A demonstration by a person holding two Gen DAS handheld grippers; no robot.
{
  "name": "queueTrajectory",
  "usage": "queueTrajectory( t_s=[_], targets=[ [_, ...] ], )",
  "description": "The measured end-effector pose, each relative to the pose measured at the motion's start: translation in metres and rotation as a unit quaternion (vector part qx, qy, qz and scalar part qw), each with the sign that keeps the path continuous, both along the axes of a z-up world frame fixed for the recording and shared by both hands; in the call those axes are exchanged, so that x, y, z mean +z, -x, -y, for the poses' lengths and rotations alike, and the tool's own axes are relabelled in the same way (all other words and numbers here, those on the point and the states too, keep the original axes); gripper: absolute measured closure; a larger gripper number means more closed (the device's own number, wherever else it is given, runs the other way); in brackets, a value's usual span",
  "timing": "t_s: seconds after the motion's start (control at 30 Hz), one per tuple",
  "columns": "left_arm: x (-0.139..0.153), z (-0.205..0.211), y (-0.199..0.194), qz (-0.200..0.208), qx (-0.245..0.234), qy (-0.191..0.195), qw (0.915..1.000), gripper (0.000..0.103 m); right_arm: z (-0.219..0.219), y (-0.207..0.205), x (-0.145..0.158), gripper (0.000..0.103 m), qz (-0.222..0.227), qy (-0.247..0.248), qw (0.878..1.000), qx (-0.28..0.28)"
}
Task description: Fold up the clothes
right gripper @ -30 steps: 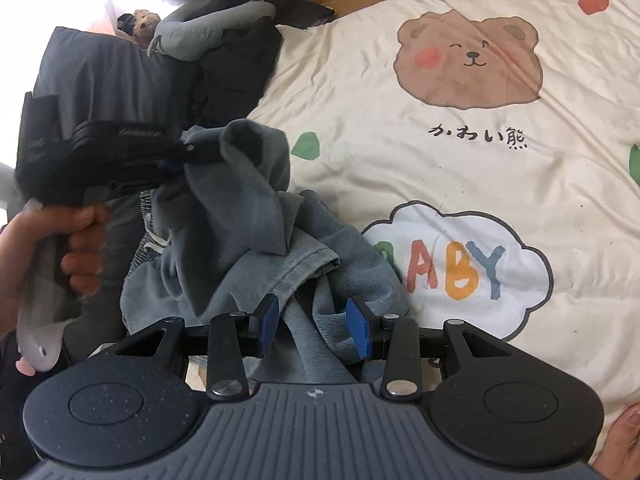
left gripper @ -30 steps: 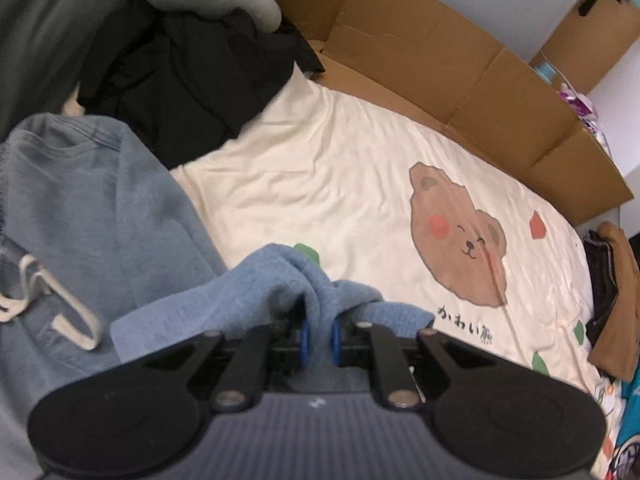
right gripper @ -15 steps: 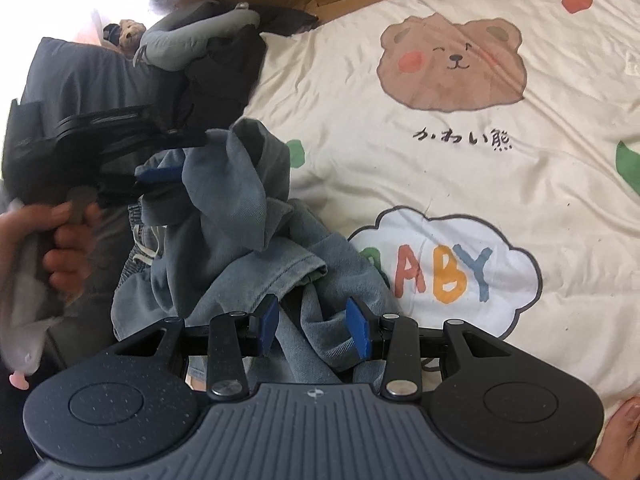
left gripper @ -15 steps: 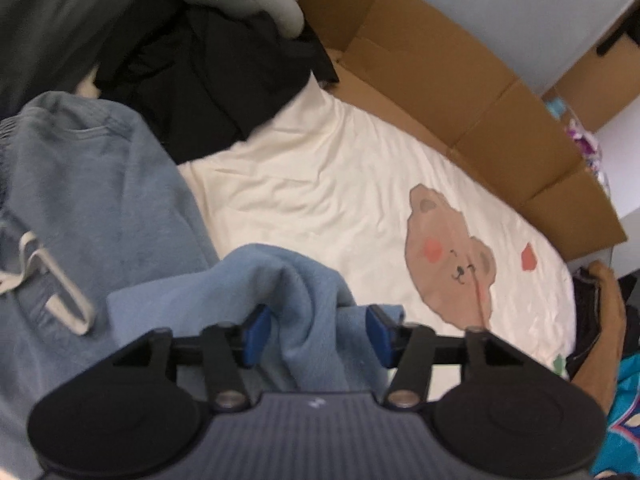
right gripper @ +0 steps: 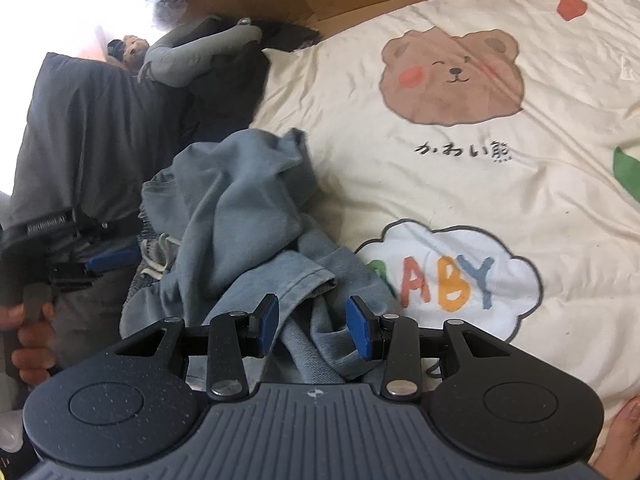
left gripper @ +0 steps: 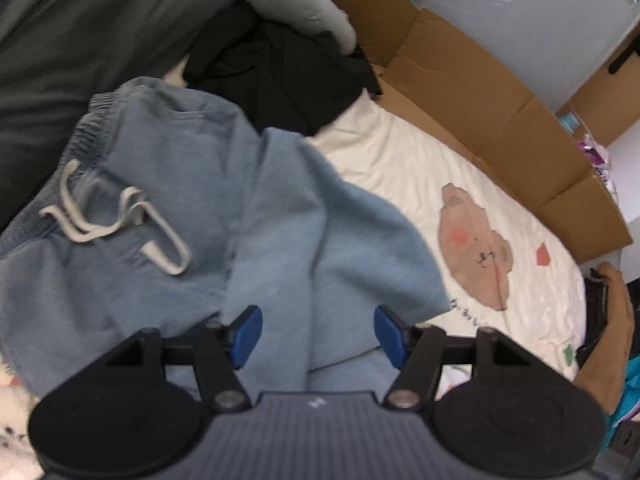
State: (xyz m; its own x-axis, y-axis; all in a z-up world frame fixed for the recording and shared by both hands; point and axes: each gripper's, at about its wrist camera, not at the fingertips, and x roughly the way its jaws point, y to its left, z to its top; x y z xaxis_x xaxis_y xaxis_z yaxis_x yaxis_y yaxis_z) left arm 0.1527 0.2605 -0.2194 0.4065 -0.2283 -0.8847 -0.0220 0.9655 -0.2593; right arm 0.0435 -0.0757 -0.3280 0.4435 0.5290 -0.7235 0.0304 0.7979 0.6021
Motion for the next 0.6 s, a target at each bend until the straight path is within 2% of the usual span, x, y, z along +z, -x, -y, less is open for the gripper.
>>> queueTrajectory(
  t_s=[0.2, 0.47, 0.6],
  targets=[
    [-0.021, -0.010, 0.013, -0.026, 0.005, -0.013, 0.9996, 0.033, -0.006, 0.002, -0.002, 0.058, -0.003, 0.003, 1.000, 0.013],
    [-0.077, -0.008, 0.039, -0.091, 0.002, -0.023, 0.9956, 0.031, -0.010, 0.004, -0.006, 0.058, -0.007, 0.016, 1.000, 0.023],
    [-0.096, -0.007, 0.055, -0.116, 0.021, -0.001, 0.9931, 0.031, -0.008, 0.005, -0.006, 0.058, -0.008, 0.018, 1.000, 0.024]
  ],
)
